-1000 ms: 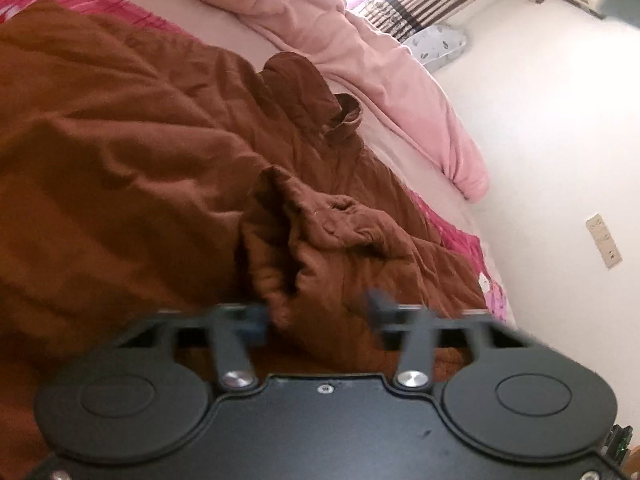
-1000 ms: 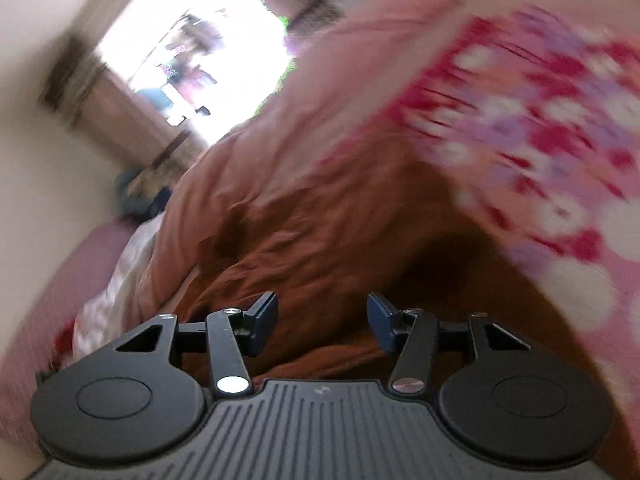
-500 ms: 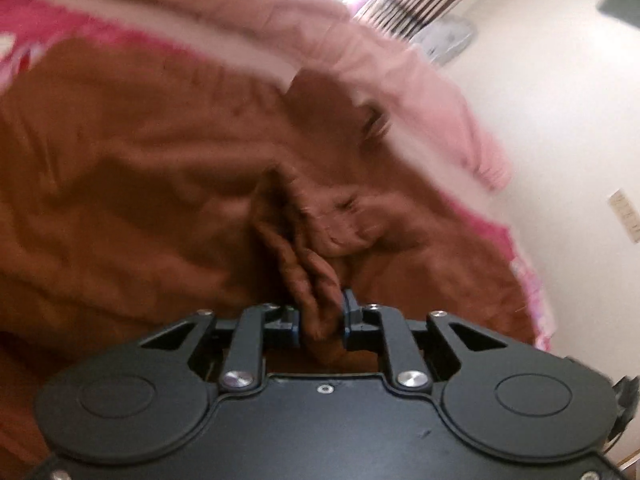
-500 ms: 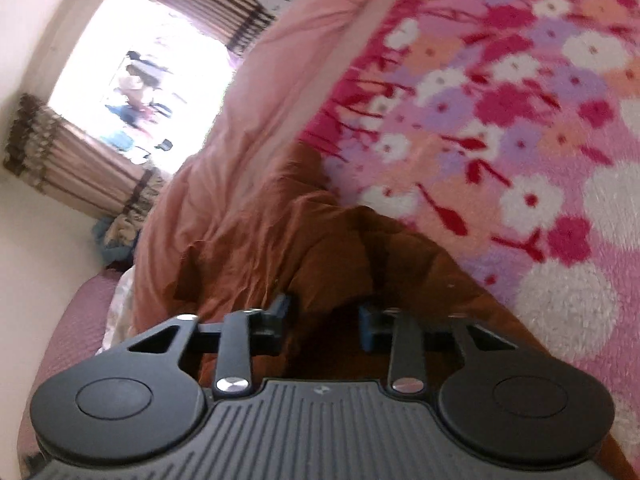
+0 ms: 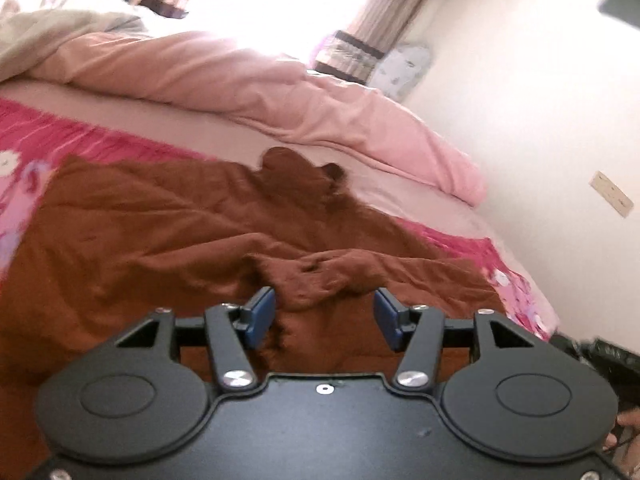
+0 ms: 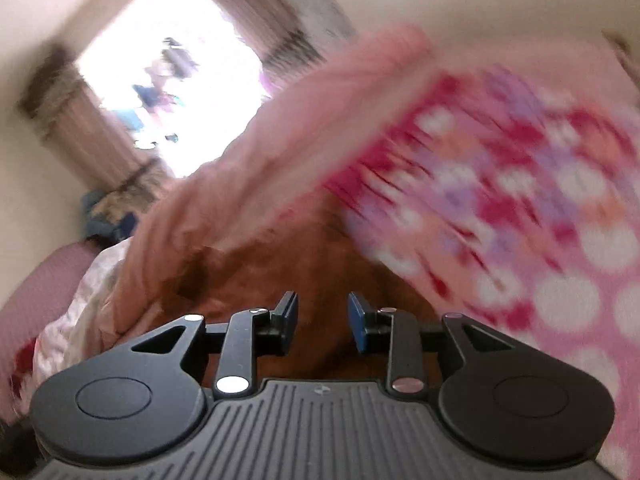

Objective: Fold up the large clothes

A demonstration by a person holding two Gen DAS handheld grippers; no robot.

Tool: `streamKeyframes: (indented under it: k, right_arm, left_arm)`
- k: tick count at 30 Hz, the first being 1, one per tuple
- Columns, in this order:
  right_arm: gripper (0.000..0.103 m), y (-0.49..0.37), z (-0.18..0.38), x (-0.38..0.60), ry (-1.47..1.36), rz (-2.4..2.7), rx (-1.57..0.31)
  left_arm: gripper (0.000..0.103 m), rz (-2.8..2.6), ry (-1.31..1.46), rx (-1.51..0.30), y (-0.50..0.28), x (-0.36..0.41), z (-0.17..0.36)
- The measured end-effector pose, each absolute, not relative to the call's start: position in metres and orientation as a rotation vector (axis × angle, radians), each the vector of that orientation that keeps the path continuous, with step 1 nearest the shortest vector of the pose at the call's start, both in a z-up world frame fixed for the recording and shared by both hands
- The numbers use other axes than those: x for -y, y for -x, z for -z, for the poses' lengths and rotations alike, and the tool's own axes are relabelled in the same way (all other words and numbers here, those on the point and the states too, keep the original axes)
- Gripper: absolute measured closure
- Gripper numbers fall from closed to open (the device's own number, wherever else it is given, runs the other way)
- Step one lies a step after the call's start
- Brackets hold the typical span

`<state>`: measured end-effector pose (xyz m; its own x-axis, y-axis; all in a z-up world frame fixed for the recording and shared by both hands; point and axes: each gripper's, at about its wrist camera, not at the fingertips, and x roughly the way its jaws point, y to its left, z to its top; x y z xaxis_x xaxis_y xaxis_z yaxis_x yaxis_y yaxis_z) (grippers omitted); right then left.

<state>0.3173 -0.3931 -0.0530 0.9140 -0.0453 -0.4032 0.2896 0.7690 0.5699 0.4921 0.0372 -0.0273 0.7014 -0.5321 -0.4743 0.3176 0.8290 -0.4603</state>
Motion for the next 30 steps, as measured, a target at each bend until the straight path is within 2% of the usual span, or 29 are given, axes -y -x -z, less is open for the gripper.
streamKeyframes:
  k: [4,10,13,14,16,21,25,30]
  right_arm:
    - [0.066,-0.352,0.045,0.363,-0.501,0.171,-0.387]
    - [0.068,-0.397,0.072,0.351,-0.396,0.229,-0.497]
    - [0.085,-0.404,0.09,0.359,-0.419,0.253,-0.538]
    - [0.087,-0.403,0.093,0.36,-0.426,0.254,-0.542]
    - [0.086,-0.401,0.091,0.361,-0.437,0.248,-0.546]
    - [0.072,-0.402,0.06,0.352,-0.366,0.24,-0.448]
    - [0.072,-0.424,0.057,0.355,-0.344,0.254,-0.462]
    - [0.073,-0.447,0.08,0.365,-0.363,0.278,-0.545]
  left_arm:
    - [0.048,0.512,0.333,-0.692,-0.507,-0.012,0.045]
    - [0.048,0.476,0.315,-0.762,-0.528,0.001,0.079]
    - [0.047,0.497,0.339,-0.759,-0.529,-0.004,0.08]
    - [0.047,0.5,0.348,-0.763,-0.528,-0.006,0.077]
    - [0.047,0.503,0.356,-0.752,-0.523,-0.01,0.065]
    - [0.047,0.471,0.272,-0.664,-0.525,-0.005,0.038]
    - [0.047,0.454,0.252,-0.708,-0.544,0.003,0.05]
    - [0.047,0.424,0.215,-0.722,-0.552,0.012,0.068]
